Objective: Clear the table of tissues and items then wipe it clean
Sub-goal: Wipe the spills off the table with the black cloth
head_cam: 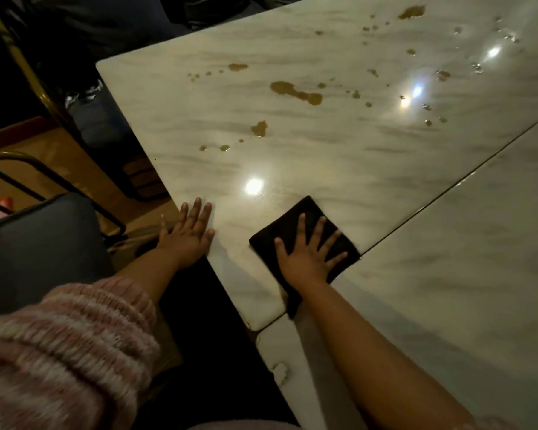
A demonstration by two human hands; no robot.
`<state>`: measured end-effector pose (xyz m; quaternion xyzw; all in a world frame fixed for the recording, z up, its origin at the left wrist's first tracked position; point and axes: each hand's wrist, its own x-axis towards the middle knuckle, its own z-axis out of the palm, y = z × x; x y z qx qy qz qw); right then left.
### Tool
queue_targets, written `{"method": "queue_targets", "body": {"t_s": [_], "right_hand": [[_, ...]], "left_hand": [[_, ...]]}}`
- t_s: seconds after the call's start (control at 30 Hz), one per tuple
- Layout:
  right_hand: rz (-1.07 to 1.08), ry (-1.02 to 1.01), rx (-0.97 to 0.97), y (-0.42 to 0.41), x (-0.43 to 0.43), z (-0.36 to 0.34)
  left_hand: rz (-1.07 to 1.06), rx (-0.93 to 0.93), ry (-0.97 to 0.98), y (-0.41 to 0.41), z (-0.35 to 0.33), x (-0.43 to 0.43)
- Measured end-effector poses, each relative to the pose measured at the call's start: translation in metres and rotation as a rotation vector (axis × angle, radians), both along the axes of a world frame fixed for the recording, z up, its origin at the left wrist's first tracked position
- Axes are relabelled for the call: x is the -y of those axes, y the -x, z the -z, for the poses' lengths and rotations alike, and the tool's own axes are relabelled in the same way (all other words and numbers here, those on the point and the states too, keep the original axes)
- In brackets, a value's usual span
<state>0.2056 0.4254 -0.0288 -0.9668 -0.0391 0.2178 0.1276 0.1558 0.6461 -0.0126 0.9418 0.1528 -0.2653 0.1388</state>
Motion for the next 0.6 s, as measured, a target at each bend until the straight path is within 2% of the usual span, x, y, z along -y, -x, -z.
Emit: {"method": "queue_targets", "body": {"t_s": [0.1,0.17,0.23,0.3,0.43,0.6], "right_hand": [[-0.221,-0.020,0.101,-0.041,0.023,-0.017],[-0.512,-0.122,0.214,-0.071,0.040,-0.025],[-0.849,-0.080,0.231,-0.086,0.056,-0.020],[-1.029,0.004,0.244,-0.083,0.062,-0.008],[-1.024,-0.005,0.298,-0.062,0.057,0.006],[-1.014,-0.056,0.267,-0.035,0.044,0.005]], "left_hand": [[0.003,-0.007,-0.003,-0.001,-0.002,0.000],[0.002,-0.009,-0.010,-0.002,-0.002,0.001],[-0.004,-0.008,-0.010,-0.002,-0.001,0.002],[-0.009,-0.004,0.006,-0.003,-0.001,0.001],[-0.016,0.034,0.052,-0.001,0.004,-0.003],[-0.022,0.144,0.077,0.003,0.016,-0.006]]}}
